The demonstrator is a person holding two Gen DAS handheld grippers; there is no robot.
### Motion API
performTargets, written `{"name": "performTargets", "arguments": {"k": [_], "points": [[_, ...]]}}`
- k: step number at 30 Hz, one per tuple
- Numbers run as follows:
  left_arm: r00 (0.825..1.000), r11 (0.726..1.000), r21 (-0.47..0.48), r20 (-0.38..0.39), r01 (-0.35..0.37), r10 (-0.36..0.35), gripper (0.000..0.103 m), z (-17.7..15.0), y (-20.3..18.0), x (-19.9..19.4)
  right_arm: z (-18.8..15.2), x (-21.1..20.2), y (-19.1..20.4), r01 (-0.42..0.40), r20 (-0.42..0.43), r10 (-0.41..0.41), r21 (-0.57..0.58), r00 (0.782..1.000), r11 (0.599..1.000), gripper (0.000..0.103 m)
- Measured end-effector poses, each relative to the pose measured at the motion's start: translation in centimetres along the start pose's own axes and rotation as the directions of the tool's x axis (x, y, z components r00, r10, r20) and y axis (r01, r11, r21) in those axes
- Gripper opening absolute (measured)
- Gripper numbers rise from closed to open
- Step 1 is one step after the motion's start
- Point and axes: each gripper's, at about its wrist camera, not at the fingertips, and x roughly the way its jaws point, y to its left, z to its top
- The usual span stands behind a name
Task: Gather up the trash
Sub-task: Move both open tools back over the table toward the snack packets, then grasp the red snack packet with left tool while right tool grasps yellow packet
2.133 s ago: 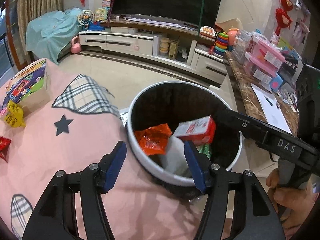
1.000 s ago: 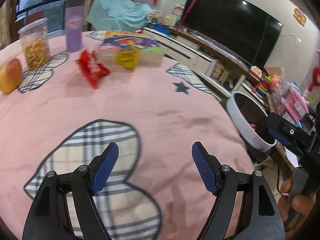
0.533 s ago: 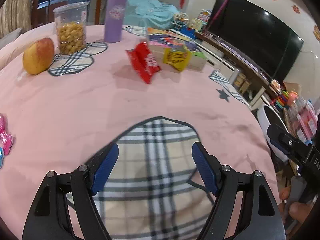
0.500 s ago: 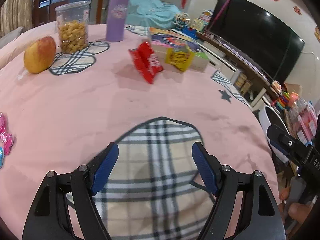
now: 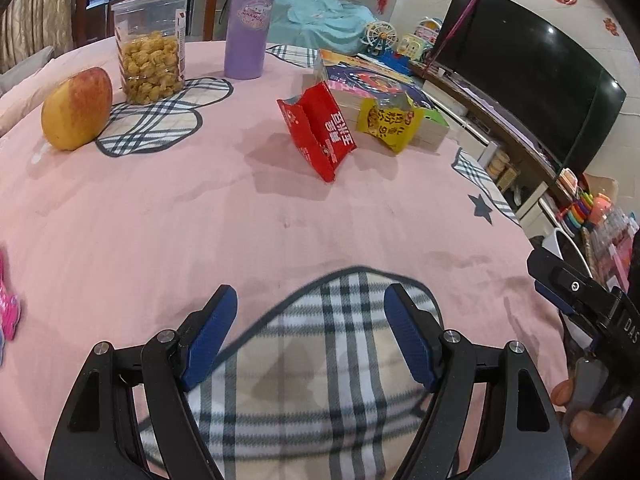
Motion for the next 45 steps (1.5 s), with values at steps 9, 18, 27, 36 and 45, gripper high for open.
{"name": "performTargets", "arguments": {"k": [9, 18, 27, 36, 45], "points": [[1.000, 1.000, 0.004, 0.003, 0.000, 0.000, 0.078, 3.4, -0.4, 2.1, 1.7, 2.5, 0.0, -0.012, -0.020, 0.013, 0.001, 1.000, 1.000, 0.103], [0.999, 0.998, -0.057, 0.027, 0.033, -0.031, 0.078, 7.7, -0.3, 4.3, 2.8, 4.4, -1.0, -0.025, -0.034, 0.026, 0.029, 0.999, 0.999, 0.103], [0.999, 0.997, -0.070, 0.025, 0.028, -0.026, 0.075, 9.5, 0.3, 7.5, 3.6, 6.0, -1.7, -0.025, -0.046, 0.027, 0.052, 0.999, 0.998, 0.103], [0.995, 0.995, -0.020, 0.016, 0.100, -0.099, 0.036, 8.9, 0.4, 8.6, 4.4, 7.2, -0.8, -0.020, -0.039, 0.021, 0.035, 0.999, 0.999, 0.102], [0.987, 0.985, -0.056, -0.003, 0.162, -0.163, 0.022, 7.0, 3.4, 5.4, 6.0, 9.7, 2.6, -0.030, -0.017, 0.030, -0.032, 0.999, 0.999, 0.102]]}}
